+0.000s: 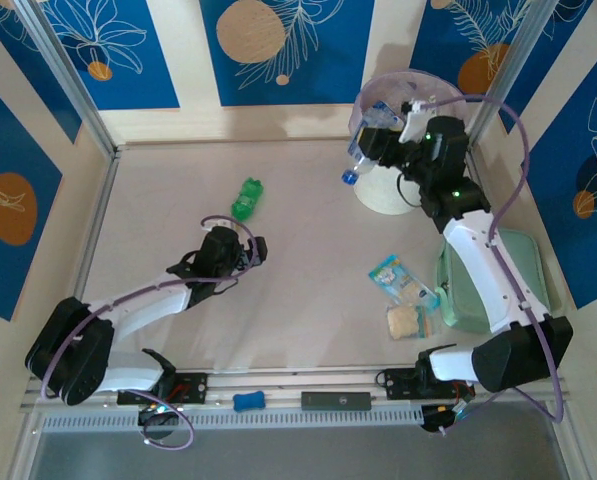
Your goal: Put the plastic bottles in the bin
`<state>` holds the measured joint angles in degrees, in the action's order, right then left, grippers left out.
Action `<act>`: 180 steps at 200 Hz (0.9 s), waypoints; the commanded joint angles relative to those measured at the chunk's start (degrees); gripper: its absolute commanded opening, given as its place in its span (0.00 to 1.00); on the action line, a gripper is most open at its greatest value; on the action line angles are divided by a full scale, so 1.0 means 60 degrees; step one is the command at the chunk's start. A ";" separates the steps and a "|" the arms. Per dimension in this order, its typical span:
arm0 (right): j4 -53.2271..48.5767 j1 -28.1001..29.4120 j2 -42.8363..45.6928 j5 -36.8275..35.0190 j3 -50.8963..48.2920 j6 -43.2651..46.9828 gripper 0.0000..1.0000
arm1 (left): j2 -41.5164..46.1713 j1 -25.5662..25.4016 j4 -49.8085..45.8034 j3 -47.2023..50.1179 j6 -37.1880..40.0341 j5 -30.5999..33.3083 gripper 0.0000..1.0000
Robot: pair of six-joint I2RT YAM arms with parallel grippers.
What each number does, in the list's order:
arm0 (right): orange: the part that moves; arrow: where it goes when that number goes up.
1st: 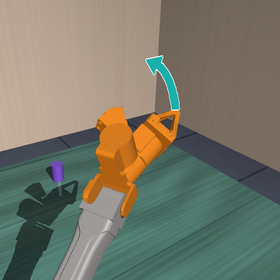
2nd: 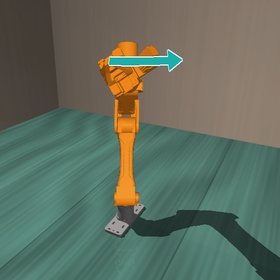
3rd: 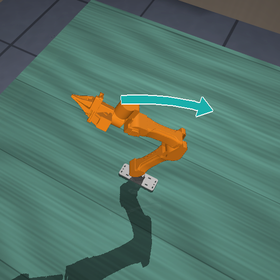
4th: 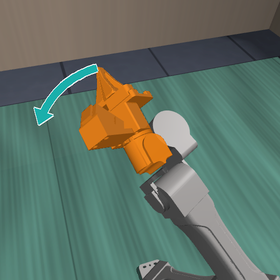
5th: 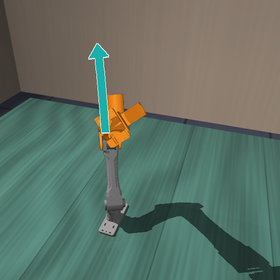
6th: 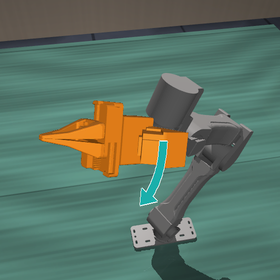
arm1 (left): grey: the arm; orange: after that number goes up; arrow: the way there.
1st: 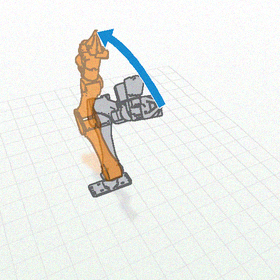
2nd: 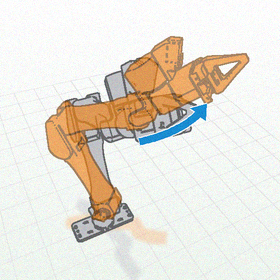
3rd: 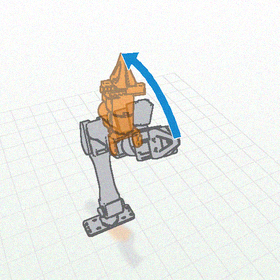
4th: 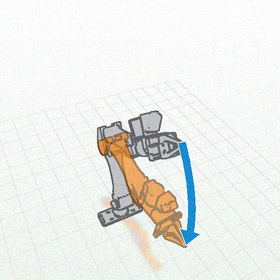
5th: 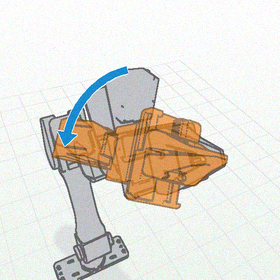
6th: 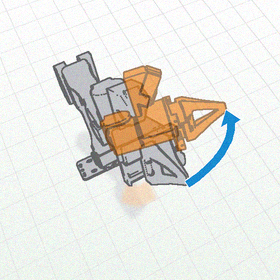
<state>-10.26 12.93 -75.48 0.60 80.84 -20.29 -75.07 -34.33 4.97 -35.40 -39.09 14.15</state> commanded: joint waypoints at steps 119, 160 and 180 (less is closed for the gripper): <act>-0.0854 -0.1012 -0.3252 -0.1653 0.4884 0.2143 0.50 | 0.0024 0.0074 -0.0327 0.0051 -0.0143 -0.0528 1.00; -0.1704 -0.1128 -0.4493 -0.1485 0.5998 0.1909 0.50 | 0.0328 0.0073 -0.0575 0.0108 -0.0079 -0.0401 1.00; -0.2302 -0.1224 -0.5071 -0.1214 0.6550 0.1694 0.50 | 0.0462 0.0070 -0.0652 0.0155 -0.0047 -0.0298 1.00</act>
<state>-19.55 6.22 -103.48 -8.49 115.57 -8.14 -74.08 -34.33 2.96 -35.27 -40.03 11.84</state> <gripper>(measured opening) 0.507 0.997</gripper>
